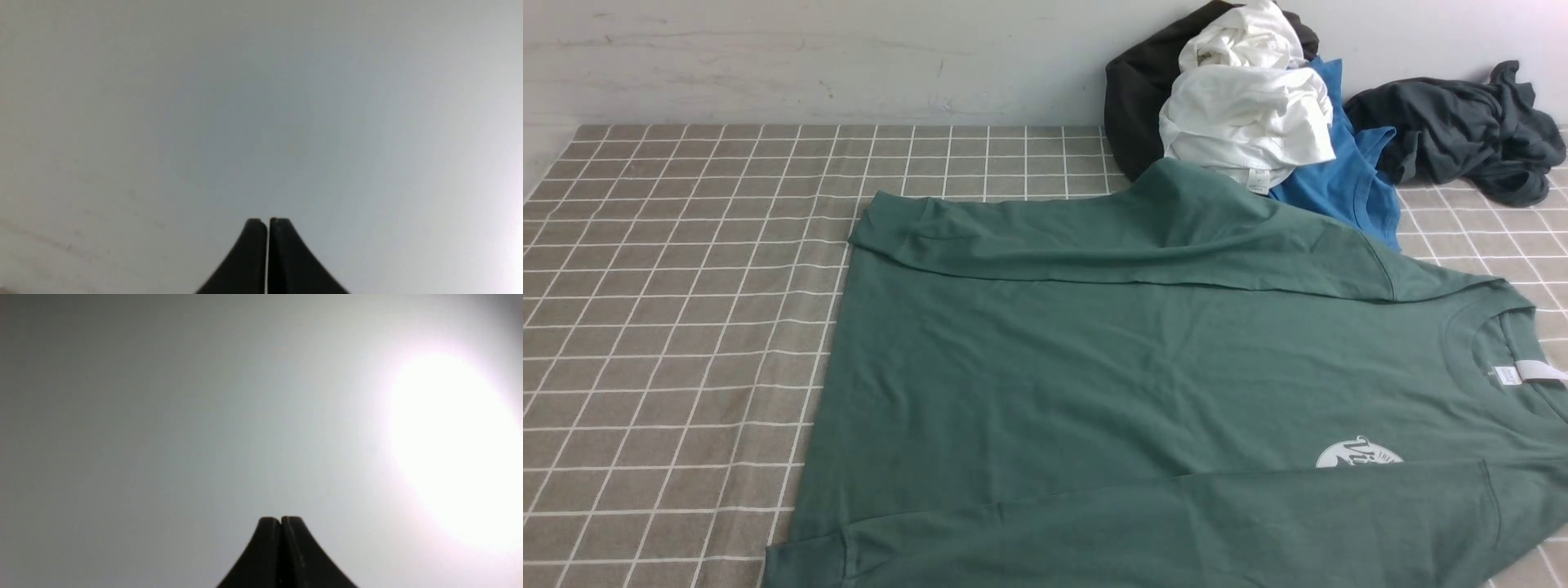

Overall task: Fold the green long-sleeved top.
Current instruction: Use the left arm to clamp the cuff closest to it, then use the left arm to drag and place the cuff at the centered position on the left edge of the fabric, then use the left arm to clamp the cuff farthest from it, then use the left arm to drag and drop the cuff onto the cuff closest to the left arm, then use both arms simultaneously to clamp the lower edge of the clothing fabric, then use both arms to drag the lower edge of the fabric forward and fold it over the upper edge

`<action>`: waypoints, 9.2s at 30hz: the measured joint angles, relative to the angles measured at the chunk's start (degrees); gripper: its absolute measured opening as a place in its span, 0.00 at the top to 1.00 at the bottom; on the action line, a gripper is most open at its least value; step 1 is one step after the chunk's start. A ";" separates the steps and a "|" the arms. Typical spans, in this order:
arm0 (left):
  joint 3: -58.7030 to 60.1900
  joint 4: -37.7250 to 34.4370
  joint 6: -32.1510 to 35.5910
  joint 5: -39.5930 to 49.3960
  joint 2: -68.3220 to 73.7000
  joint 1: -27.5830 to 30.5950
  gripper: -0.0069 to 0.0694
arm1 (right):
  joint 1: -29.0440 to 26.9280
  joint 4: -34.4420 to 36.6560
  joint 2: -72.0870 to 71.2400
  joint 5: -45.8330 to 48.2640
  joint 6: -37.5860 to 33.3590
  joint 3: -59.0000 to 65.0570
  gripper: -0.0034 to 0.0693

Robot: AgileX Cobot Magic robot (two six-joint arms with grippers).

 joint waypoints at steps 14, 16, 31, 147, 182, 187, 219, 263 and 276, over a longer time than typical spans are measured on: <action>-40.89 11.68 21.86 40.82 25.52 0.04 0.92 | 0.00 -16.38 21.87 37.80 2.03 -36.81 0.97; -43.73 10.91 23.73 53.10 32.17 0.04 0.92 | 0.00 -18.02 26.70 46.81 2.03 -40.31 0.97; -39.78 -4.18 26.06 72.10 68.34 0.04 0.80 | 6.98 14.89 57.26 88.28 -23.02 -41.41 0.97; -109.17 13.42 19.22 99.28 117.31 -5.56 0.91 | 14.36 21.78 75.04 75.22 -37.01 -41.75 0.97; -42.24 17.66 44.67 81.75 88.70 -33.54 0.35 | 14.36 44.30 75.04 86.31 -58.20 -41.75 0.97; -36.56 21.35 51.06 72.62 88.70 -34.84 0.35 | 14.36 47.34 75.04 87.77 -61.36 -41.75 0.97; -34.13 37.10 29.98 74.53 73.75 -35.45 0.89 | 14.36 47.44 71.35 87.34 -71.31 -41.77 0.97; -43.49 35.06 10.24 81.53 65.89 -33.53 0.89 | 14.78 -18.33 76.50 67.57 -45.19 -36.35 0.96; -66.31 23.60 19.27 78.40 82.86 -11.01 0.89 | 11.96 -21.68 91.36 61.76 -39.74 -59.49 0.96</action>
